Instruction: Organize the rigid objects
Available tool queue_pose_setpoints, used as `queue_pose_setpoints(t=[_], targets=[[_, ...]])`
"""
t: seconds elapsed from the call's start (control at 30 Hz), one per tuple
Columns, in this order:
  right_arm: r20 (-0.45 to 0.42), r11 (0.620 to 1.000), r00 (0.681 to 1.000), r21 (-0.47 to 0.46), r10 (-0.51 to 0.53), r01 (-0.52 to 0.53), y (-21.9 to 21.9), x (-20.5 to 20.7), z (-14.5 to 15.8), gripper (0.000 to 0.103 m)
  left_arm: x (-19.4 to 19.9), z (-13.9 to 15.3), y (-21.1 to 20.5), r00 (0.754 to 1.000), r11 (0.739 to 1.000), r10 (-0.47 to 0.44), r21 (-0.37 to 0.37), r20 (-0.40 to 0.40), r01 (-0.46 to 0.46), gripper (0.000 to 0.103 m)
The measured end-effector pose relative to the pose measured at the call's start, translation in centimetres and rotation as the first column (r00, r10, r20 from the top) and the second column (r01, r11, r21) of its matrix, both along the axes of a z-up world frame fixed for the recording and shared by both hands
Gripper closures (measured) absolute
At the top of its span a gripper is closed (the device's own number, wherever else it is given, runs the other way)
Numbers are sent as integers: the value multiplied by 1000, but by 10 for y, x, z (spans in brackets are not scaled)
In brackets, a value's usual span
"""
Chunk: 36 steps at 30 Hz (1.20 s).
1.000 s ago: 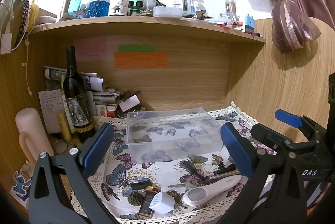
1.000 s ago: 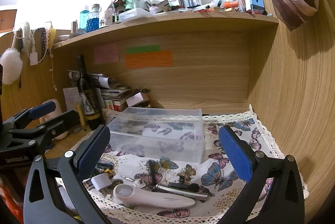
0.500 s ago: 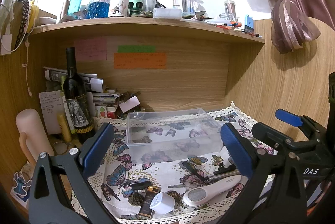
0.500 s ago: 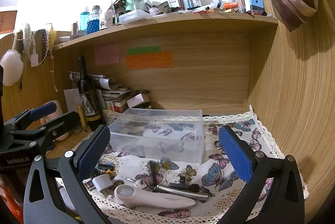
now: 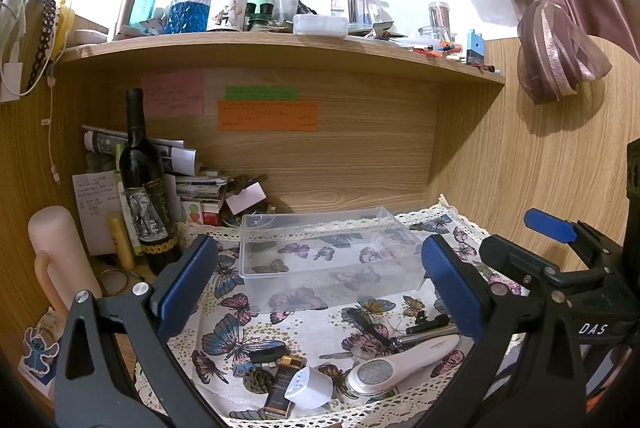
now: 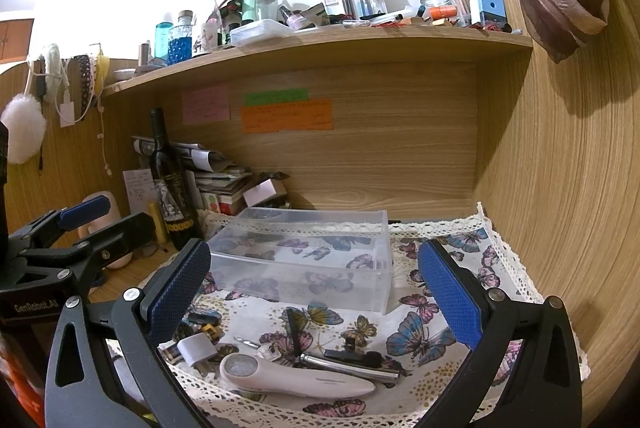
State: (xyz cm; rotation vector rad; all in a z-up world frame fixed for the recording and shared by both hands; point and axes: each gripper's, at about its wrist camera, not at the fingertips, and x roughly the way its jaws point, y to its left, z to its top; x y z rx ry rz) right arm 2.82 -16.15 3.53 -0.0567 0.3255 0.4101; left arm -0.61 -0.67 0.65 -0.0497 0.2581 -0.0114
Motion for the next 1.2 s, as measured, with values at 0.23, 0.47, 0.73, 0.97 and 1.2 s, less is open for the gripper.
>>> queue_pose_setpoints(t=[0.23,0.47,0.73,0.97,1.2], targets=[[2,1000,1000,0,-1,1,0,0,0,0,0,-1,0,1000,1000,1,-5,-3,-1,0],[-2,1000,1000,-11,12,-12,1,3,-3,0,5,-4,8,1000,1000,0,-10,-15,0,0],[-122,998,992,-52,19,-25,-11,25,-26,18,19,-23,36,991,999,37,-27,-125,-40,17],[-213,994,977,-109,-4,-19,-18,39,-52,20,27,-62,61,960,995,87,-14,-268,-94,21],[-304,990,953,-140,-11,-33,-19,54,-76,20,37,-100,74,908,996,68,-31,-414,-89,25]])
